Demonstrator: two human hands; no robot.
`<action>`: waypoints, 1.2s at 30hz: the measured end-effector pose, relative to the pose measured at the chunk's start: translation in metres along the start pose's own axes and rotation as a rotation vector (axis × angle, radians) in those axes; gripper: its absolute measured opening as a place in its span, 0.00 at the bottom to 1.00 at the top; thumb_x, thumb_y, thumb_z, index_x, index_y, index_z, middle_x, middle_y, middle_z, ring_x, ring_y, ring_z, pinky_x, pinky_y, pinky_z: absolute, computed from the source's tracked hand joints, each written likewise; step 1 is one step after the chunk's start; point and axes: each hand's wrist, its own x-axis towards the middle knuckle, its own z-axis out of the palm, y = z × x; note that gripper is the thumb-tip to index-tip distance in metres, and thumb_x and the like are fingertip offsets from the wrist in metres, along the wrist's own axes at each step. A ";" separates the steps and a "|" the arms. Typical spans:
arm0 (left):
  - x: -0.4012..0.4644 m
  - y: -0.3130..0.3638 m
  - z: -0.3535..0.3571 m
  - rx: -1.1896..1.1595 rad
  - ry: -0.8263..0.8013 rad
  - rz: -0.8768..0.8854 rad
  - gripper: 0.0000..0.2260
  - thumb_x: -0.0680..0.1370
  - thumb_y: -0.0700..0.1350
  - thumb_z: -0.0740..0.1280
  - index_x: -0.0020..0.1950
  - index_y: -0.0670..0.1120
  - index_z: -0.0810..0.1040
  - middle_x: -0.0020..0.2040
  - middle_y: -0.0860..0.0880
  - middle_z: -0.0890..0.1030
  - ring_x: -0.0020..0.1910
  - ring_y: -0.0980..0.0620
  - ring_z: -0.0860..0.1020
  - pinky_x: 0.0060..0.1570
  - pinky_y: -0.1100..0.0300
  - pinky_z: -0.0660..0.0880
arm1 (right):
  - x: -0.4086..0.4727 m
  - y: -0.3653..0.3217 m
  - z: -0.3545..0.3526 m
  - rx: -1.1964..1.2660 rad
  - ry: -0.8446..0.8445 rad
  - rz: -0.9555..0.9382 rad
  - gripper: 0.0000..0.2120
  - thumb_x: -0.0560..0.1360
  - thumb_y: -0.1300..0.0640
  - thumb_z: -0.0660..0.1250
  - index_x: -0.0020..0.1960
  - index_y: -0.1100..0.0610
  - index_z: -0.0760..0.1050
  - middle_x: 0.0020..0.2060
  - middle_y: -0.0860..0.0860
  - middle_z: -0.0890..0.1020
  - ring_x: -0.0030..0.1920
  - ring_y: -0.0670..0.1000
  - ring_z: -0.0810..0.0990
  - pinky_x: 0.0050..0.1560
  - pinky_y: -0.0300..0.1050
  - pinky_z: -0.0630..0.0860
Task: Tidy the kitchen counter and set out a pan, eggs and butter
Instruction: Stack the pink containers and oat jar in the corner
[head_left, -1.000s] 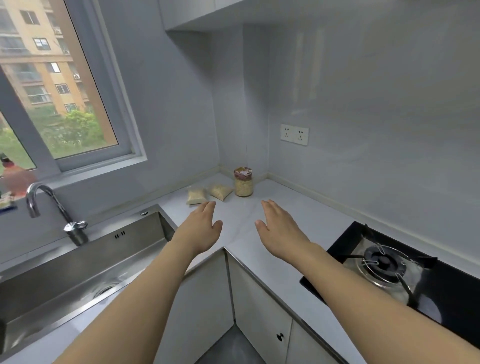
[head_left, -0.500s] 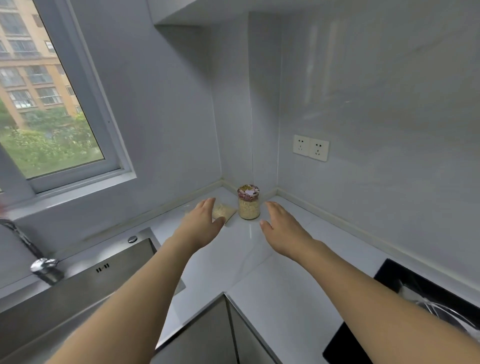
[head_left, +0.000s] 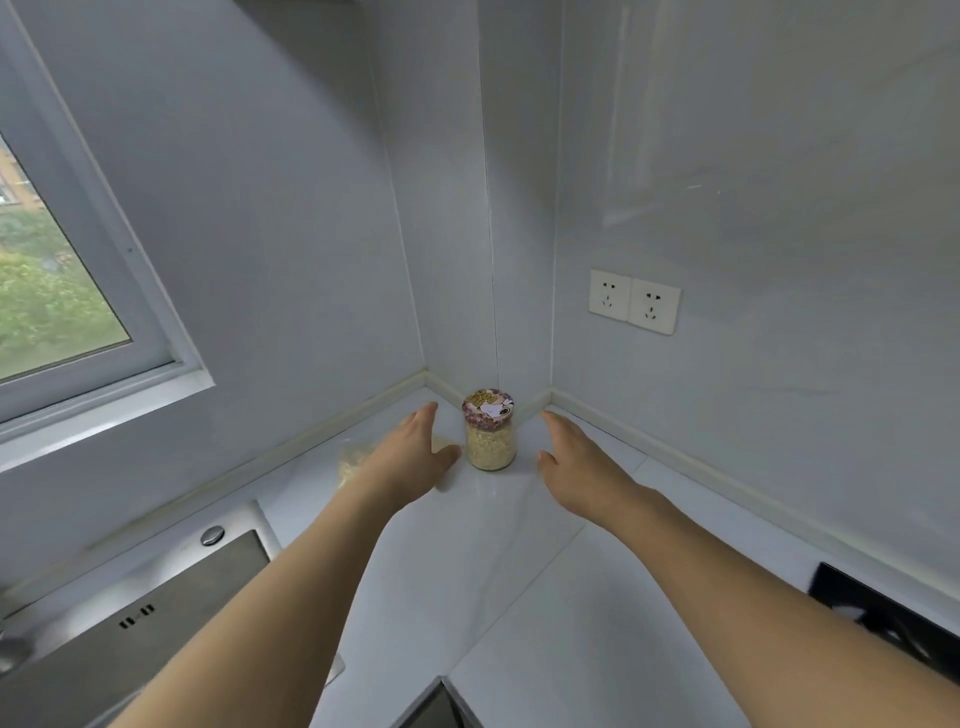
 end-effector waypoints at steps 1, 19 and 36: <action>0.011 -0.004 0.001 0.005 -0.013 0.004 0.32 0.80 0.53 0.62 0.80 0.47 0.50 0.79 0.48 0.58 0.75 0.47 0.61 0.71 0.53 0.60 | 0.010 0.004 0.001 0.008 -0.009 0.017 0.27 0.83 0.56 0.53 0.79 0.57 0.46 0.78 0.51 0.52 0.77 0.51 0.53 0.73 0.43 0.52; 0.190 -0.075 0.080 -0.113 -0.224 -0.049 0.38 0.77 0.53 0.69 0.79 0.48 0.51 0.77 0.47 0.63 0.73 0.47 0.66 0.70 0.51 0.65 | 0.190 0.067 0.055 0.023 -0.240 0.251 0.36 0.79 0.57 0.62 0.79 0.54 0.43 0.77 0.53 0.56 0.74 0.53 0.61 0.70 0.45 0.64; 0.268 -0.109 0.135 -0.320 -0.294 -0.007 0.35 0.72 0.53 0.74 0.75 0.55 0.60 0.68 0.53 0.75 0.67 0.53 0.72 0.63 0.54 0.71 | 0.299 0.119 0.104 0.196 -0.399 0.291 0.43 0.71 0.58 0.74 0.77 0.51 0.52 0.71 0.47 0.68 0.71 0.48 0.66 0.68 0.43 0.66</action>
